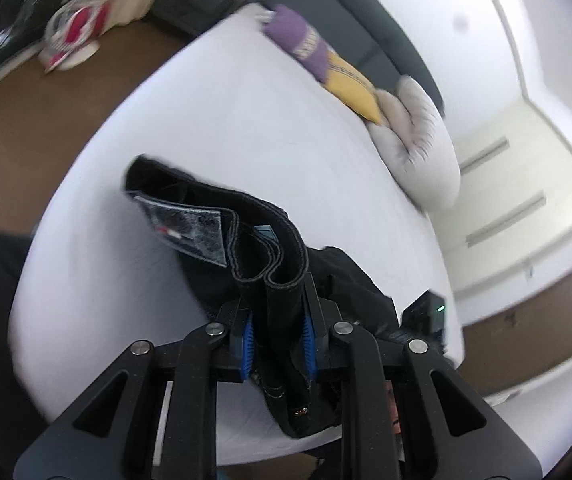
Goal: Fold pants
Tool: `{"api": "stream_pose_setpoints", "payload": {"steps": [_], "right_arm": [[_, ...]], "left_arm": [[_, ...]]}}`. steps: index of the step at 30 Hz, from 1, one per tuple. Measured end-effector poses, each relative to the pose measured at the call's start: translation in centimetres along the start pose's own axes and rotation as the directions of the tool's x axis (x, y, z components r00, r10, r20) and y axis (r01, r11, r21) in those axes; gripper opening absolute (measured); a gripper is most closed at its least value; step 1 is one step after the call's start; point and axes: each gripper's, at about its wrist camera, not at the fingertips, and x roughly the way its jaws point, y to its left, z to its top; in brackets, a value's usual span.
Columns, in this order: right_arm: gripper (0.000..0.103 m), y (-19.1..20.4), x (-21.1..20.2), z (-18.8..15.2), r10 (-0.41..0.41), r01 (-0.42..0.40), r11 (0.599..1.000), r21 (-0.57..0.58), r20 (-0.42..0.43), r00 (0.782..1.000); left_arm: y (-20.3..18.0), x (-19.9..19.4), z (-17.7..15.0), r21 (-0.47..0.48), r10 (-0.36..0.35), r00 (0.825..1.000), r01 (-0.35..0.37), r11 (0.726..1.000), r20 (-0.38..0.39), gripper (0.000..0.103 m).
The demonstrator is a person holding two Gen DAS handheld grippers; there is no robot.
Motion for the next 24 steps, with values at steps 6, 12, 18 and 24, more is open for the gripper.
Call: {"api": "stream_pose_setpoints", "payload": {"steps": [6, 12, 18, 24], "right_arm": [[0.078, -1.4, -6.9, 2.6, 0.159, -0.164, 0.986, 0.041, 0.096, 0.983], [0.079, -1.1, -10.2, 4.4, 0.221, -0.22, 0.975, -0.022, 0.055, 0.974], [0.084, -1.3, -9.3, 5.4, 0.14, -0.143, 0.988, -0.06, -0.054, 0.989], [0.08, -2.4, -6.3, 5.1, 0.111, -0.119, 0.992, -0.043, -0.156, 0.982]], "left_arm": [[-11.6, 7.0, 0.1, 0.281, -0.006, 0.998, 0.024, 0.959, -0.063, 0.018], [-19.6, 16.2, -5.0, 0.516, 0.056, 0.98, 0.053, 0.855, -0.193, 0.017], [-23.1, 21.1, -10.2, 0.674, 0.142, 0.957, 0.069, 0.736, -0.253, 0.017], [-22.3, 19.5, -13.5, 0.742, 0.156, 0.957, 0.08, 0.665, -0.243, 0.018]]}}
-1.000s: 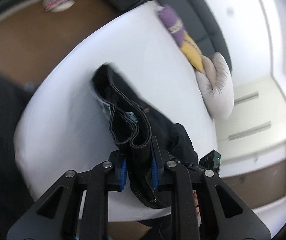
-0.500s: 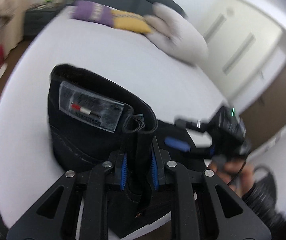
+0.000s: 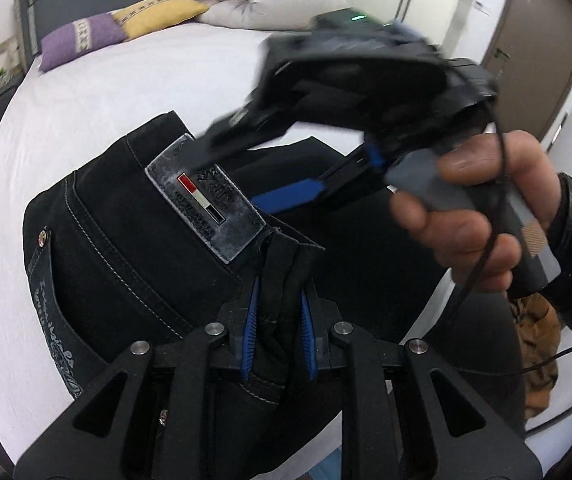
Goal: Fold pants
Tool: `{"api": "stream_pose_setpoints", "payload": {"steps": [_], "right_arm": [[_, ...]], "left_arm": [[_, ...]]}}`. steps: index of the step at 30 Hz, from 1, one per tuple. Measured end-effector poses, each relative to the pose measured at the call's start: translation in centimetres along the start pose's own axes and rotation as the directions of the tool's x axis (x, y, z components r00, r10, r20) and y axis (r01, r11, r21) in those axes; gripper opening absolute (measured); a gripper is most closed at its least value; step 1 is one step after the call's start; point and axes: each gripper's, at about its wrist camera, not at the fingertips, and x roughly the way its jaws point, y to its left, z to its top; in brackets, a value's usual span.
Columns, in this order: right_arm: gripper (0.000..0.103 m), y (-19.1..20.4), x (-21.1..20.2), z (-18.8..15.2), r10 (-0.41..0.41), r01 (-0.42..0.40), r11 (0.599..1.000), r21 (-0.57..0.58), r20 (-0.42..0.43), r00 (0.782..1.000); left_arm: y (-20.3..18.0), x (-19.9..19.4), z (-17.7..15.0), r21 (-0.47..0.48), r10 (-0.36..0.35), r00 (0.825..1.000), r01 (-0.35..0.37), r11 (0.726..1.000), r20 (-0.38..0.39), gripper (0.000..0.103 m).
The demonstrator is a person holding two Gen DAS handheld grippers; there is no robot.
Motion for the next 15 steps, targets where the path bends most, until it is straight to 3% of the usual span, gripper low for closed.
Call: {"api": "stream_pose_setpoints", "payload": {"steps": [2, 4, 6, 10, 15], "right_arm": [[0.071, -0.7, 0.9, 0.0, -0.022, 0.022, 1.0, 0.011, -0.025, 0.999], [0.043, -1.3, 1.0, -0.3, -0.016, 0.017, 1.0, 0.016, -0.027, 0.999], [0.025, -1.1, 0.7, -0.3, -0.011, 0.011, 1.0, -0.01, -0.015, 1.0], [0.019, 0.0, -0.9, -0.6, -0.065, 0.067, 0.994, -0.09, 0.034, 0.997], [0.016, -0.8, -3.8, -1.0, -0.128, 0.139, 0.984, -0.11, 0.105, 0.986]], "left_arm": [[-0.6, 0.5, 0.0, 0.014, -0.003, 1.0, 0.003, 1.0, 0.002, 0.017], [-0.8, 1.0, -0.4, 0.028, -0.008, 1.0, 0.008, 1.0, 0.0, 0.017], [-1.5, 0.3, -2.1, 0.041, -0.017, 1.0, 0.017, 0.999, 0.0, 0.017], [-2.5, 0.1, -2.0, 0.071, -0.028, 1.0, 0.026, 0.997, 0.015, 0.017], [-4.2, 1.3, -0.3, 0.107, -0.068, 0.998, 0.066, 0.992, 0.01, 0.017]]}}
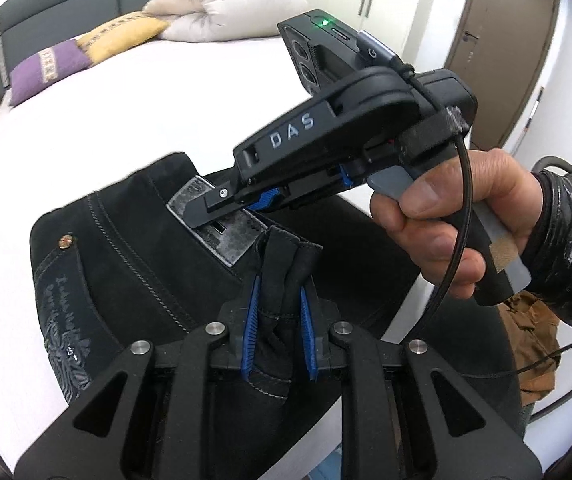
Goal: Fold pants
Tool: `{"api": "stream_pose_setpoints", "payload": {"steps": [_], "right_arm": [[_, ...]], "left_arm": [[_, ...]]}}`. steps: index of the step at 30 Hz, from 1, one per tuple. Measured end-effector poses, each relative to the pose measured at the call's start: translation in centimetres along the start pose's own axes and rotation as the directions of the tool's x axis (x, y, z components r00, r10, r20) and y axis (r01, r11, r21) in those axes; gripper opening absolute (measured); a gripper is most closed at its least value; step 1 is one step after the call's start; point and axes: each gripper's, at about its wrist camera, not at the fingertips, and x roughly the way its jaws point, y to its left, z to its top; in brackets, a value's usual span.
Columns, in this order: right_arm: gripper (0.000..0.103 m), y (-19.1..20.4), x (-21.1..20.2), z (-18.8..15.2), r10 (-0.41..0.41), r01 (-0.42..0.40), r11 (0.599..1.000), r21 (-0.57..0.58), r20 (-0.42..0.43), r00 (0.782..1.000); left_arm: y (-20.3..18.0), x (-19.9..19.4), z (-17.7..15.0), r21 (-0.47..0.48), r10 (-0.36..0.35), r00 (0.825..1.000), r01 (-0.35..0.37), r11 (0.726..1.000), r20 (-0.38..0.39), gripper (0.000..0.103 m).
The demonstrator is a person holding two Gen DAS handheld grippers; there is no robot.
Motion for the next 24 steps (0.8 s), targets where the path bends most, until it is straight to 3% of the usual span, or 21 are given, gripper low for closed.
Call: {"api": "stream_pose_setpoints", "payload": {"steps": [13, 24], "right_arm": [[0.015, -3.2, -4.6, 0.1, -0.144, 0.144, 0.99, 0.004, 0.08, 0.986], [0.015, -6.1, -6.0, -1.1, -0.14, 0.136, 0.989, 0.049, 0.1, 0.985]], "left_arm": [[-2.7, 4.1, 3.9, 0.056, -0.055, 0.998, 0.057, 0.997, -0.041, 0.017], [-4.0, 6.2, 3.5, 0.084, -0.086, 0.993, 0.092, 0.992, -0.076, 0.017]]}}
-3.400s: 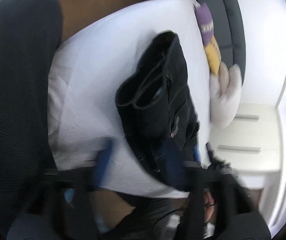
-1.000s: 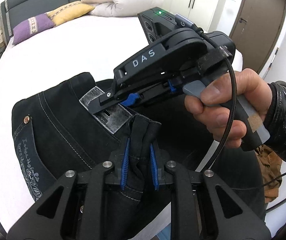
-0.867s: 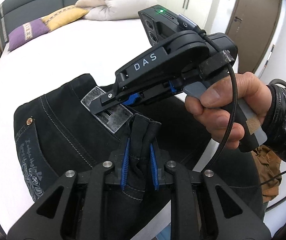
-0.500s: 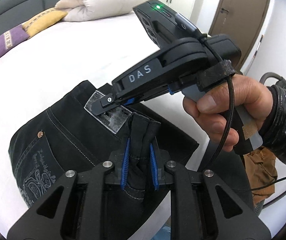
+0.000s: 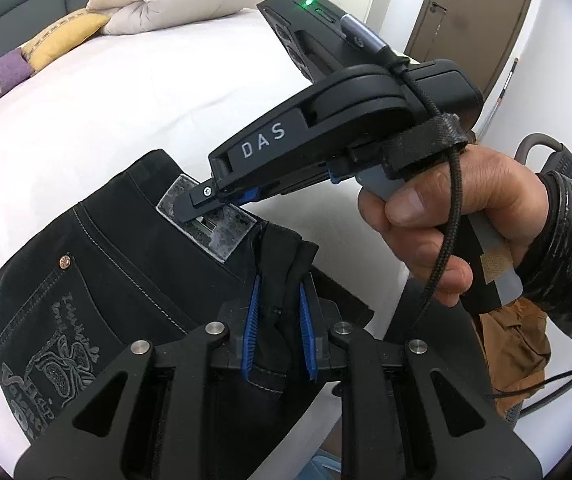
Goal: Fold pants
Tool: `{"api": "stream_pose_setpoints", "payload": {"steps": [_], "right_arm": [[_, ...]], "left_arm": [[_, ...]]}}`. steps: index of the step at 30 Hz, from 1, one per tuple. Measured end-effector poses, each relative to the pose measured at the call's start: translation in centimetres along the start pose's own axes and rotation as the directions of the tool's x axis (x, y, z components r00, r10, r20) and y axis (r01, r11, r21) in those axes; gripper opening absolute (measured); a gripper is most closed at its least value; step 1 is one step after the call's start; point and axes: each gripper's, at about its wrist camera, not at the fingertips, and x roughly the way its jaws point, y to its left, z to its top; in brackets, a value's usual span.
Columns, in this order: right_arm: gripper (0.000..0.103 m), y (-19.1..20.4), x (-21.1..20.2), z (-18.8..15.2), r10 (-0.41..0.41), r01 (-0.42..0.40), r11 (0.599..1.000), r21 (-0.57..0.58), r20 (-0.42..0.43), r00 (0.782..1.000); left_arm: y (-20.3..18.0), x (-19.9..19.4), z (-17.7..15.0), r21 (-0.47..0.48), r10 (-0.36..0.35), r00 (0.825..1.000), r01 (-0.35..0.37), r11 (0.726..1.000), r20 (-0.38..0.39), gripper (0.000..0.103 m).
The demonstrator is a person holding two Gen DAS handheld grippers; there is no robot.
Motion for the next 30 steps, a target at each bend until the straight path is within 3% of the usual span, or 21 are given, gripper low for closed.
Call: {"api": "stream_pose_setpoints", "payload": {"steps": [7, 14, 16, 19, 21, 22, 25, 28, 30], "right_arm": [[0.015, -0.8, 0.8, -0.2, 0.001, -0.001, 1.0, 0.01, -0.009, 1.0], [0.016, -3.7, 0.7, -1.7, 0.141, -0.147, 0.985, 0.088, 0.066, 0.988], [0.024, -3.6, 0.1, -2.0, 0.139, -0.146, 0.984, 0.101, 0.073, 0.988], [0.029, -2.9, -1.8, -2.3, 0.056, -0.065, 0.993, 0.101, 0.095, 0.994], [0.028, -2.5, -2.9, -2.4, 0.039, -0.051, 0.992, 0.113, 0.105, 0.994], [0.023, -2.2, -3.5, -2.4, 0.039, -0.051, 0.992, 0.113, 0.112, 0.993], [0.017, 0.4, -4.5, -2.3, 0.122, -0.131, 0.99, 0.058, 0.138, 0.983], [0.017, 3.0, -2.7, -2.3, 0.185, -0.186, 0.982, 0.004, 0.091, 0.979], [0.017, 3.7, -0.3, -2.7, 0.15, -0.151, 0.989, 0.001, 0.026, 0.988]], "left_arm": [[1.0, 1.2, -0.6, -0.022, -0.018, 1.0, 0.017, 1.0, -0.016, 0.017], [4.0, -1.3, -1.6, -0.14, -0.15, 0.988, 0.142, 0.98, -0.047, 0.021], [6.0, -3.5, -2.3, -0.195, -0.181, 0.983, 0.174, 0.965, -0.019, 0.021], [10.3, -6.4, -3.1, -0.287, -0.165, 0.986, 0.169, 0.943, 0.037, 0.021], [14.2, -7.7, -3.7, -0.36, -0.123, 0.989, 0.143, 0.922, 0.078, 0.021], [15.8, -8.0, -3.9, -0.385, -0.101, 0.991, 0.128, 0.914, 0.09, 0.021], [21.0, -8.3, -4.5, -0.462, -0.073, 0.989, 0.124, 0.878, 0.127, 0.02], [24.5, -6.9, -5.0, -0.513, -0.101, 0.985, 0.158, 0.844, 0.137, 0.02], [26.1, -5.6, -5.2, -0.535, -0.097, 0.988, 0.148, 0.832, 0.122, 0.02]]}}
